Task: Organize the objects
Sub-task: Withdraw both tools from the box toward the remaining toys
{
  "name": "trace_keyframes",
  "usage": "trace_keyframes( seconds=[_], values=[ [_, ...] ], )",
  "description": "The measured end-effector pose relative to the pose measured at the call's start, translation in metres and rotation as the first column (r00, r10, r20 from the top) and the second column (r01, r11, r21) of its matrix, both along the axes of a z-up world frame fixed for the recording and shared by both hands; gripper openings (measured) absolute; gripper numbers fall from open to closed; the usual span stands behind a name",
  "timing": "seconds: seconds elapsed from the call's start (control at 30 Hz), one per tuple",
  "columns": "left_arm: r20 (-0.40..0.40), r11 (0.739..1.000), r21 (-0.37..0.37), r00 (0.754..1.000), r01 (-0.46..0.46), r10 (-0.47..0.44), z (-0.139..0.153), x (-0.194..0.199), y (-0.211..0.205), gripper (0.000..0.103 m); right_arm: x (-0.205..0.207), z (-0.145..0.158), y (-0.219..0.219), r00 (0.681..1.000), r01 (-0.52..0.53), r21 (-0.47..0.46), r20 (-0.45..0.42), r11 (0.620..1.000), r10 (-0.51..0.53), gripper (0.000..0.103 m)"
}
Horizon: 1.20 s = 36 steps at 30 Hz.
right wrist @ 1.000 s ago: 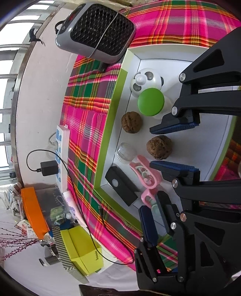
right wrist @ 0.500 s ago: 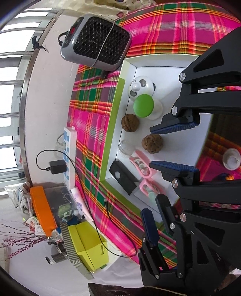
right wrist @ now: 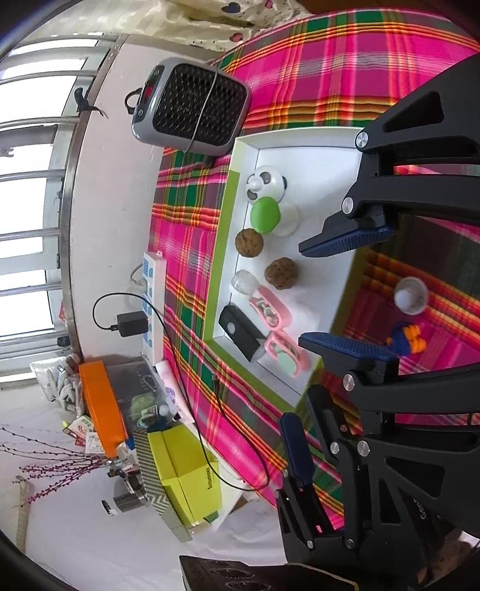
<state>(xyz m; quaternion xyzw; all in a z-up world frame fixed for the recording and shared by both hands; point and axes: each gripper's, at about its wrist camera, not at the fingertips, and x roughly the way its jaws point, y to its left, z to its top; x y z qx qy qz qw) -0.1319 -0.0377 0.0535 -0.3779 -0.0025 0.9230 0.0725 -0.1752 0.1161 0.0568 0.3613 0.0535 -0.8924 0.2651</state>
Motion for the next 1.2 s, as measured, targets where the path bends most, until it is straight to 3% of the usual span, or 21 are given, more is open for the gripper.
trace_keyframes(
  seconds=[0.27,0.7,1.2],
  values=[
    [-0.001,1.0,0.012,1.0,0.007,-0.007,-0.001,0.015,0.004,0.033,0.021,-0.001,0.013,1.0,0.018,-0.011,-0.011,1.0,-0.018,0.044],
    [0.049,0.992,0.109,0.997,0.06,-0.065,-0.018,0.029,0.013,0.04,0.04,-0.016,0.044,0.997,0.076,-0.014,0.021,0.997,-0.075,0.044],
    [0.109,0.985,0.118,0.985,0.122,-0.135,-0.039,0.02,0.039,0.04,0.045,-0.03,0.061,0.993,0.101,-0.02,0.061,0.995,-0.1,0.045]
  ],
)
